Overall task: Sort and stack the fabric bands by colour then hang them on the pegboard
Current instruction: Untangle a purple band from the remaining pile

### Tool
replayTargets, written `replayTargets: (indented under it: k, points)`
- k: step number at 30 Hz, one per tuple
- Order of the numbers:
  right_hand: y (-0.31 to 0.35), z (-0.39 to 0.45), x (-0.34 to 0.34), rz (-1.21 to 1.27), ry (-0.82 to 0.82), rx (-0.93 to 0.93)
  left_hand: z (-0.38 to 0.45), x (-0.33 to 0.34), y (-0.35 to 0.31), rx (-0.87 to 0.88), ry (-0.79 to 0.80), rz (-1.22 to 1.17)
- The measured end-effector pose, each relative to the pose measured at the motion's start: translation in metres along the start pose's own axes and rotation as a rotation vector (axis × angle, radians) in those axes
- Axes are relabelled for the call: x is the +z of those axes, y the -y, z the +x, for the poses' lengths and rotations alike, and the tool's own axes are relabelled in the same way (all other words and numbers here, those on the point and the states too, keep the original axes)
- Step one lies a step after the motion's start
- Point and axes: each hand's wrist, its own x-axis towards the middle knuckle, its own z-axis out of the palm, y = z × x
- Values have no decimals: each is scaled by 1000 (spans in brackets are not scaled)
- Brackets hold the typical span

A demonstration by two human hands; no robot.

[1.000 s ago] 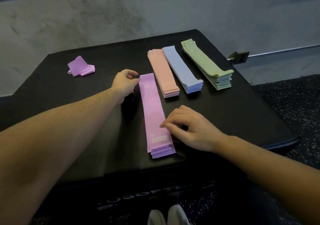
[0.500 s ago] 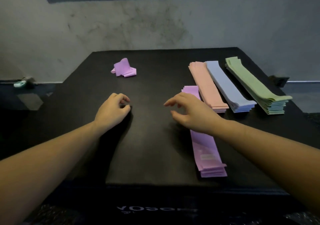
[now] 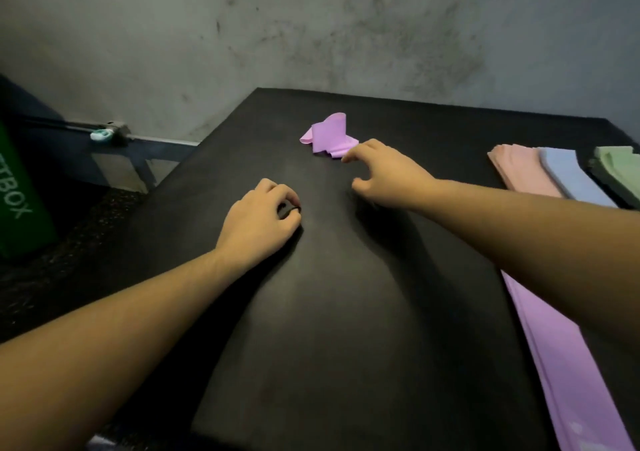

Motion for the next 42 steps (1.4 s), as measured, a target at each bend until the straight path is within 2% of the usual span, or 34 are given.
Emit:
replayTargets:
  k: [10, 14, 16, 19, 25, 29, 31, 36, 38, 40, 42]
  points:
    - [-22, 83, 22, -75, -60, 108, 6, 6, 11, 19, -21, -109]
    - [-18, 78, 26, 94, -184, 160, 5, 7, 13, 23, -22, -121]
    - [-18, 68, 26, 144, -166, 154, 4, 5, 11, 13, -15, -131]
    - [-14, 56, 25, 133, -55, 134, 1, 0, 9, 0, 2, -126]
    - [-3, 49, 22, 18, -62, 191, -4, -4, 4, 0, 9, -113]
    - [7, 28, 23, 73, -55, 75, -6, -10, 0, -40, 41, -188]
    - [17, 12, 17, 150, -52, 22, -8, -16, -4, -55, 44, -284]
    - [39, -44, -9, 562, -47, -10, -22, -33, -27, 25, 57, -449]
    - [44, -66, -23, 691, -47, -20, -31, -39, -42, 58, 48, -434]
    - [48, -90, -36, 828, -22, -17, -41, -41, -56, 74, 38, -317]
    - [51, -112, -49, 916, -12, -2, -53, -46, -72, 78, 66, -342]
